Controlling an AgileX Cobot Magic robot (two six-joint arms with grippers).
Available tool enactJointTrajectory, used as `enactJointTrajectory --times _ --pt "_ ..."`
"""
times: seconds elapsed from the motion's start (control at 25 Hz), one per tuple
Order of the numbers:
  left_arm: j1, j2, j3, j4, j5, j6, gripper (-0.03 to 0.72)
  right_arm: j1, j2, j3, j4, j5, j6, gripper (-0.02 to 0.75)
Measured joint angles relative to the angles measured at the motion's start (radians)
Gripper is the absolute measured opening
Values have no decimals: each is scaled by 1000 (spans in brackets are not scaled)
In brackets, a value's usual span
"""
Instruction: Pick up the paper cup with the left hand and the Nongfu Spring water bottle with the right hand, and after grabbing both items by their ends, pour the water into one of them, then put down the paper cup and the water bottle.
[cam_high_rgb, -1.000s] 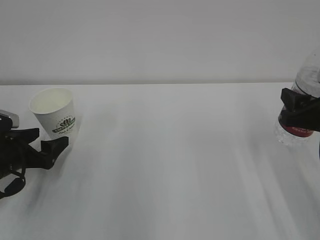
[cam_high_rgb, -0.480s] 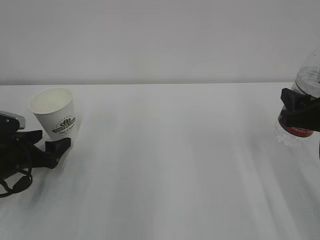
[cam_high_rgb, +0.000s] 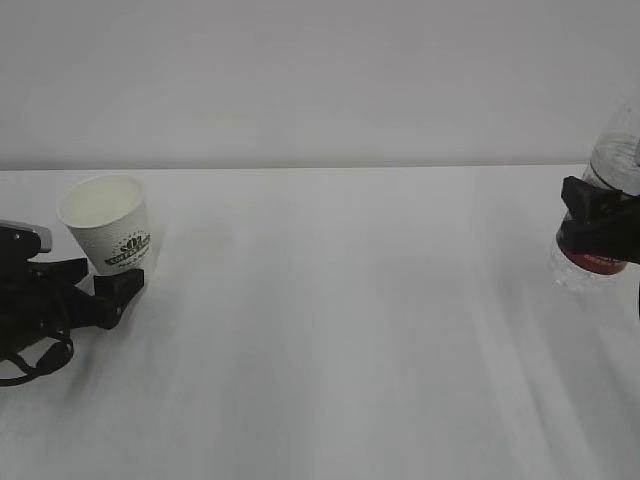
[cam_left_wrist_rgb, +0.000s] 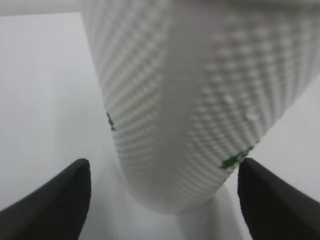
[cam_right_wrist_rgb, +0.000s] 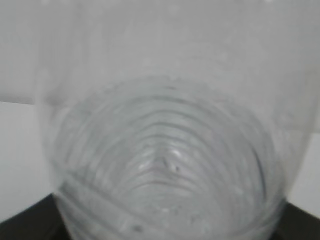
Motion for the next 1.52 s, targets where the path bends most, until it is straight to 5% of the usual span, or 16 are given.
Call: enactJointTrajectory --times 1.24,1.52 --pt "0 6 -126 41 0 -66 690 0 0 0 -1 16 0 476" --pt "0 6 -126 44 0 -68 609 0 0 0 -1 23 0 476"
